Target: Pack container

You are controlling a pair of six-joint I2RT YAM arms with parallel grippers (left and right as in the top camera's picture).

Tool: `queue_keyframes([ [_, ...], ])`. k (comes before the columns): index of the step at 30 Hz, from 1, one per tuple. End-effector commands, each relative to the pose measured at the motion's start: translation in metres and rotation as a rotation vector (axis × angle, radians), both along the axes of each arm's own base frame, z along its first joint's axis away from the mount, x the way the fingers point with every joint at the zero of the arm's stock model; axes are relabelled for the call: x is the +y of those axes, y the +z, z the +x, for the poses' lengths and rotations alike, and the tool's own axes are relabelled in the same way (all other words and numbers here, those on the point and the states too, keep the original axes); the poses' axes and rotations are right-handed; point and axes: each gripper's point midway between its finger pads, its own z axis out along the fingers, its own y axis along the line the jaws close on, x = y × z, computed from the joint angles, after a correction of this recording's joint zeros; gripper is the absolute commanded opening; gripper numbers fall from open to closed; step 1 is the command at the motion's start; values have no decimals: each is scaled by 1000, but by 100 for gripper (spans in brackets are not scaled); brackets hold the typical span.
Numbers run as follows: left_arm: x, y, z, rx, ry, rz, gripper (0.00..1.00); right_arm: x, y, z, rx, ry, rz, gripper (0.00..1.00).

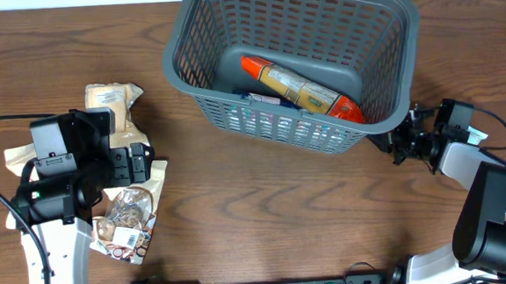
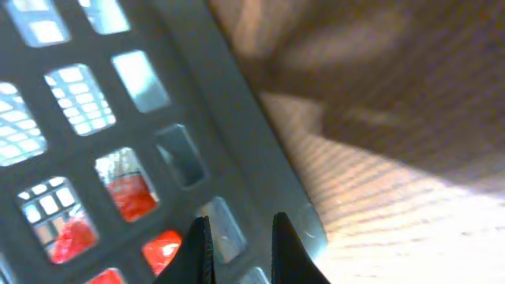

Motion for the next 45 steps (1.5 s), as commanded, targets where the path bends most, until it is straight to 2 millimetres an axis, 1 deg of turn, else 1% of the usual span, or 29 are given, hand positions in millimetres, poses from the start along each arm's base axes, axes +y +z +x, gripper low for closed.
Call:
queue_keyframes([
  [1, 2, 2, 1, -5, 19, -7, 99, 14, 10, 1, -33, 47, 64, 1],
  [6, 2, 2, 1, -5, 19, -7, 99, 12, 13, 7, -69, 48, 51, 1],
  [16, 1, 2, 1, -5, 25, -11, 99, 4, 15, 9, -83, 30, 44, 1],
  [24, 1, 2, 1, -4, 31, -15, 99, -3, 23, 21, -161, 24, 13, 1],
  [28, 1, 2, 1, -4, 31, -15, 99, -10, 27, 26, -195, 11, -8, 1],
  [38, 1, 2, 1, -3, 31, -15, 99, -32, 28, 28, -216, -37, -33, 1],
  [45, 1, 2, 1, -4, 31, -15, 99, -31, 29, 27, -222, -30, -27, 1],
])
